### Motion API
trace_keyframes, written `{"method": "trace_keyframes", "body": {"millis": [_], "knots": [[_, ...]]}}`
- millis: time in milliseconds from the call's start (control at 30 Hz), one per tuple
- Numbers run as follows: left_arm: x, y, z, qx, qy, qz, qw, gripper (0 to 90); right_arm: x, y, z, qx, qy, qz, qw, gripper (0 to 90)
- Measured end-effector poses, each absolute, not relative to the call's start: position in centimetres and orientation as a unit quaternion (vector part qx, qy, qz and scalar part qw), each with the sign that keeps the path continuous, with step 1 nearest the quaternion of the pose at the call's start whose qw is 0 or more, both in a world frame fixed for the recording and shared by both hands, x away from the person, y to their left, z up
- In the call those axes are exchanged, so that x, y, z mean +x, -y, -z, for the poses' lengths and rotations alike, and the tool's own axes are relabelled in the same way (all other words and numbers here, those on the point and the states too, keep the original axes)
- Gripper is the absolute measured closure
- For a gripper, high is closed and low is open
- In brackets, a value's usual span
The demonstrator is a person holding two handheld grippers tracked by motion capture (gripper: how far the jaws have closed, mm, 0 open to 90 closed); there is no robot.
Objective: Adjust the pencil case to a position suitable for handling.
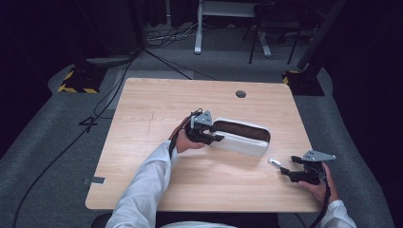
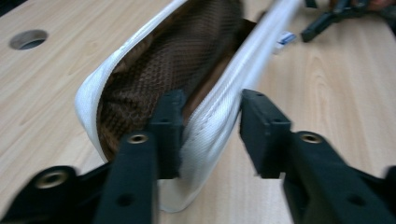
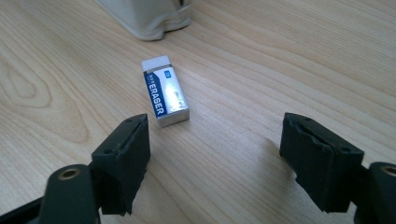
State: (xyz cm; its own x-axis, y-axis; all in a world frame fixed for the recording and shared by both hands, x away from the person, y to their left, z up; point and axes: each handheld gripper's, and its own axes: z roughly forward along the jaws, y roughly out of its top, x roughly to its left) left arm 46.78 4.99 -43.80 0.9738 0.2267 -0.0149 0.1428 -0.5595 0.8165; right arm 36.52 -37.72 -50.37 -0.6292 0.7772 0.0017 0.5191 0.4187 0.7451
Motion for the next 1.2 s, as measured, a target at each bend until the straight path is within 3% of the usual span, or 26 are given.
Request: {"method": "trace_keyframes", "body": {"millis": [100,233,700,767,933,1000,1100,1200], "knots": [[46.2,-5.2,43.7,0.886,-0.086,-0.044,0.454,73.5,36.5,37.7,50.4,0.393,-0.824,-0.369,0.175,25.2],[45.3,-5.9,43.6,0.89,-0.073,-0.045,0.448,77.8,36.5,37.7,50.4,0.392,-0.824,-0.369,0.175,25.2],[43.0,-9.0,43.2,0.893,-0.063,-0.031,0.444,78.3,36.6,37.3,49.9,0.381,-0.825,-0.381,0.168,30.0],[42.6,-9.7,43.1,0.893,-0.077,-0.037,0.442,74.0,36.8,36.5,49.6,0.367,-0.832,-0.38,0.168,33.9],[41.5,-11.0,42.7,0.885,-0.116,-0.065,0.447,52.5,37.4,35.5,49.7,0.352,-0.84,-0.38,0.161,39.2],[40.9,-11.5,42.5,0.882,-0.124,-0.075,0.448,49.3,37.6,35.3,49.8,0.352,-0.842,-0.376,0.16,40.1],[39.9,-12.7,42.5,0.877,-0.161,-0.099,0.441,33.2,37.9,35.1,50.0,0.351,-0.843,-0.376,0.156,43.2],[39.2,-13.5,42.9,0.874,-0.189,-0.116,0.432,28.0,38.0,35.1,50.0,0.35,-0.844,-0.375,0.157,45.7]]}}
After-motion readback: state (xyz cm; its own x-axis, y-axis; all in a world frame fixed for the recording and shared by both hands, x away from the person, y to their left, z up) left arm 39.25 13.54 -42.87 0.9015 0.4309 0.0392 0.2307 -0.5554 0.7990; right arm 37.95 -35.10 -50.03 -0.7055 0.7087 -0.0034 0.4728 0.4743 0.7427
